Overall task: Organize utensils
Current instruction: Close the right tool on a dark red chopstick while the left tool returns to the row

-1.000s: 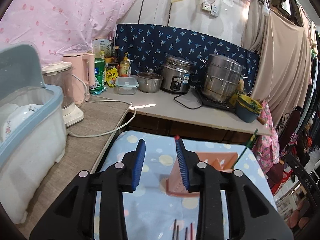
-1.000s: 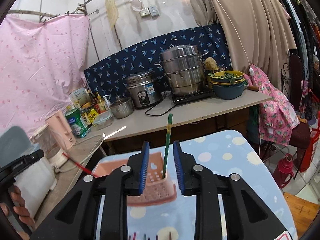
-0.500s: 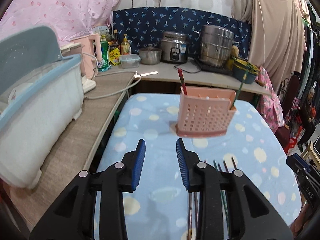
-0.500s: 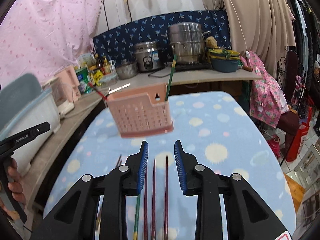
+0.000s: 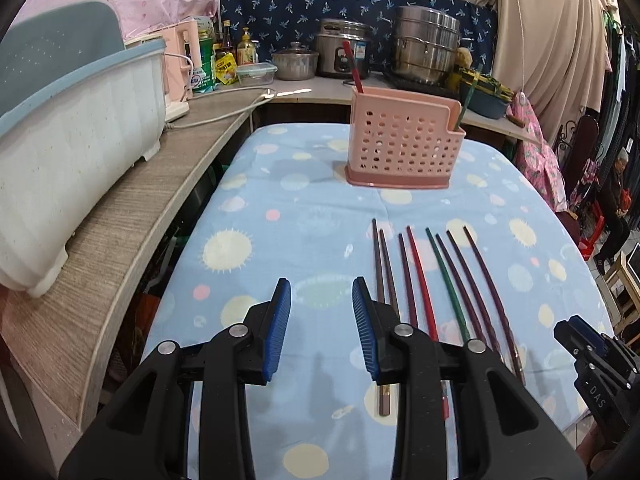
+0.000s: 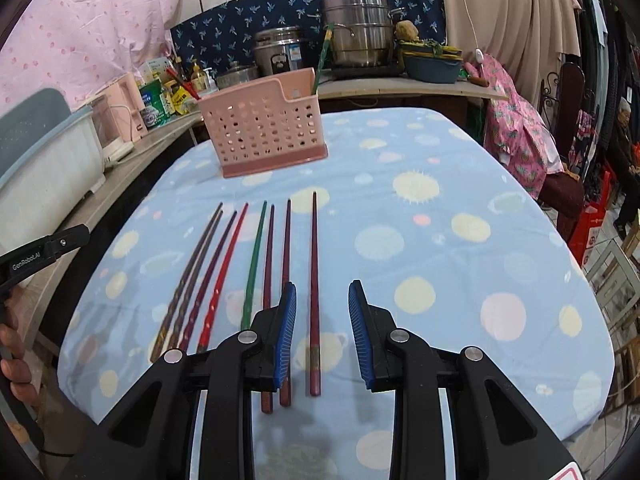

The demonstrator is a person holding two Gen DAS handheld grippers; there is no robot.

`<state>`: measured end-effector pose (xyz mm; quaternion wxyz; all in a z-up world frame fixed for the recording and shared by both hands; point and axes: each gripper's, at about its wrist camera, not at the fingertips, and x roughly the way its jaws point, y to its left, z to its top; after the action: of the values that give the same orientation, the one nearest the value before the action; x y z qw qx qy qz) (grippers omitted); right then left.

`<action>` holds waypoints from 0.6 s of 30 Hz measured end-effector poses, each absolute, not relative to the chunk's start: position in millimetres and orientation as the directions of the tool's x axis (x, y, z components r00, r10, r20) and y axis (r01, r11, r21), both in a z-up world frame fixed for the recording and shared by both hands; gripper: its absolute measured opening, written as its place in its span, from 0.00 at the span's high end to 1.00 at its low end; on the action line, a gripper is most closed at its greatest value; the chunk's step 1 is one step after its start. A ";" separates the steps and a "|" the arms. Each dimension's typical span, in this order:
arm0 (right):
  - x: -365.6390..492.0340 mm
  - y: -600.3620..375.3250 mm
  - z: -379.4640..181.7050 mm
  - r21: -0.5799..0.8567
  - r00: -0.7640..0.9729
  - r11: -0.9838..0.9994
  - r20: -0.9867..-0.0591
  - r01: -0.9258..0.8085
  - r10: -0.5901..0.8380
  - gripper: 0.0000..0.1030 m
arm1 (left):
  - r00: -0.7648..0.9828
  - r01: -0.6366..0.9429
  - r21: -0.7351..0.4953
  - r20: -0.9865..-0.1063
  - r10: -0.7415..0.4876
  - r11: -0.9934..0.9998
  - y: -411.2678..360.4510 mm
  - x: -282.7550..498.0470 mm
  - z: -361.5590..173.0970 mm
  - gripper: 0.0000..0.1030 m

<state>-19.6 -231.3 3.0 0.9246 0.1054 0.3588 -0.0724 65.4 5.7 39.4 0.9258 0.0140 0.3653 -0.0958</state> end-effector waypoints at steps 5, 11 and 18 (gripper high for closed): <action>-23.8 -229.6 -13.1 0.171 0.714 0.961 -0.699 0.216 -0.036 0.74 | 0.694 0.196 -0.048 -0.699 -0.173 0.979 2.6 55.2 25.0 0.70; -23.9 -225.5 -26.8 0.173 0.701 0.961 -0.713 0.216 -0.029 0.74 | 0.667 0.211 -0.050 -0.722 -0.181 0.976 -2.9 47.2 8.3 0.70; -21.2 -221.5 -40.1 0.170 0.685 0.961 -0.728 0.217 -0.026 0.75 | 0.627 0.219 -0.069 -0.754 -0.195 0.973 -6.8 45.6 -10.9 0.70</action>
<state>-21.2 -221.5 -40.1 0.9096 0.1224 0.3914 -0.0668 45.6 -6.8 -10.9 0.9018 0.0146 0.4163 -0.1149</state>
